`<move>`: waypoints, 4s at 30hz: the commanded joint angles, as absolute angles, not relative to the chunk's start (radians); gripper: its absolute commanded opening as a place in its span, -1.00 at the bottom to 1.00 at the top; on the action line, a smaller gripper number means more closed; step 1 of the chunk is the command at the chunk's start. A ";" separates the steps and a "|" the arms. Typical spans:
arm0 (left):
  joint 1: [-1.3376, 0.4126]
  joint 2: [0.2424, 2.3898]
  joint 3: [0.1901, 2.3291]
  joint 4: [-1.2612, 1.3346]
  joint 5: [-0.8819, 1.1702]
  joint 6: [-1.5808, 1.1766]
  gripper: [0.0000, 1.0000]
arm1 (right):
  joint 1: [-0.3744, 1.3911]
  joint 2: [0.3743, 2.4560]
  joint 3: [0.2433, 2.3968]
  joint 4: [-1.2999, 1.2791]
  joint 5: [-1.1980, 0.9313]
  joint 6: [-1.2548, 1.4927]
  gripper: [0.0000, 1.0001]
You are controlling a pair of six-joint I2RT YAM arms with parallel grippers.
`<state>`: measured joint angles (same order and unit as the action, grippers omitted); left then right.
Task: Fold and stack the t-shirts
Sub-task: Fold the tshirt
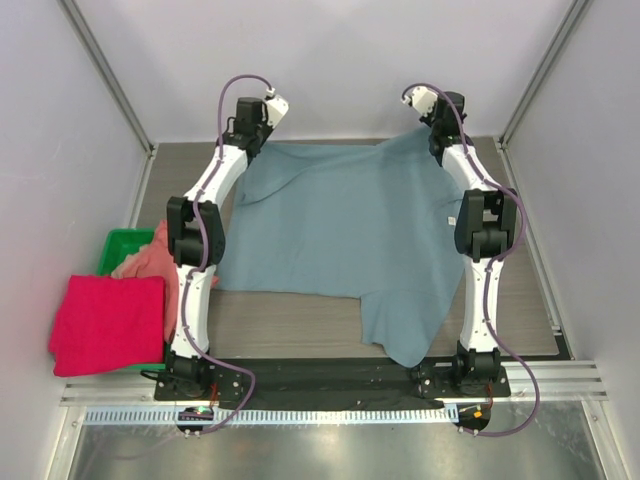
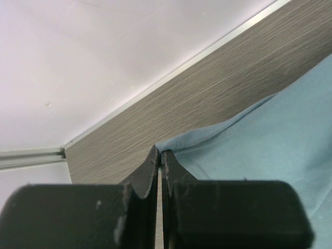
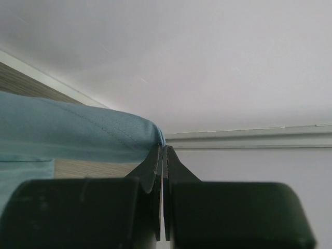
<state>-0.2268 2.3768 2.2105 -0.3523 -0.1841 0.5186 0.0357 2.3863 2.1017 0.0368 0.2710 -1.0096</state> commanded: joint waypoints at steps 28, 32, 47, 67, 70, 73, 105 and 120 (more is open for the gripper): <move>-0.219 2.111 1.999 -0.287 -0.173 0.572 -1.00 | 0.106 1.846 1.640 -0.181 0.287 -0.891 -0.97; -0.210 2.056 1.927 -0.311 -0.153 0.581 -0.99 | 0.110 1.761 1.556 -0.218 0.285 -0.861 -0.97; -0.193 1.936 1.691 -0.390 -0.115 0.594 -1.00 | 0.127 1.525 1.329 -0.402 0.236 -0.759 -0.97; -0.118 1.923 1.708 -0.437 -0.109 0.456 0.28 | 0.080 1.668 1.503 -0.548 0.087 -0.545 -0.25; -0.118 2.047 1.883 -0.522 -0.069 0.382 0.29 | 0.031 1.814 1.643 -0.566 0.077 -0.505 -0.25; -0.114 2.260 2.223 -0.809 -0.016 0.299 0.17 | -0.017 1.969 1.823 -0.610 0.051 -0.483 -0.28; -0.031 2.661 2.557 -0.934 0.169 0.189 -0.26 | -0.123 2.266 2.114 -0.762 -0.112 -0.440 -0.30; -0.028 2.683 2.577 -0.891 0.170 0.158 -0.21 | -0.146 2.378 2.207 -0.733 -0.127 -0.425 -0.29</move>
<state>-0.0345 2.6583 2.5378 -0.9237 0.1516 0.1780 -0.1413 2.3482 2.1563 -0.7567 -0.1074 -0.4374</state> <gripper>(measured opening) 0.393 0.352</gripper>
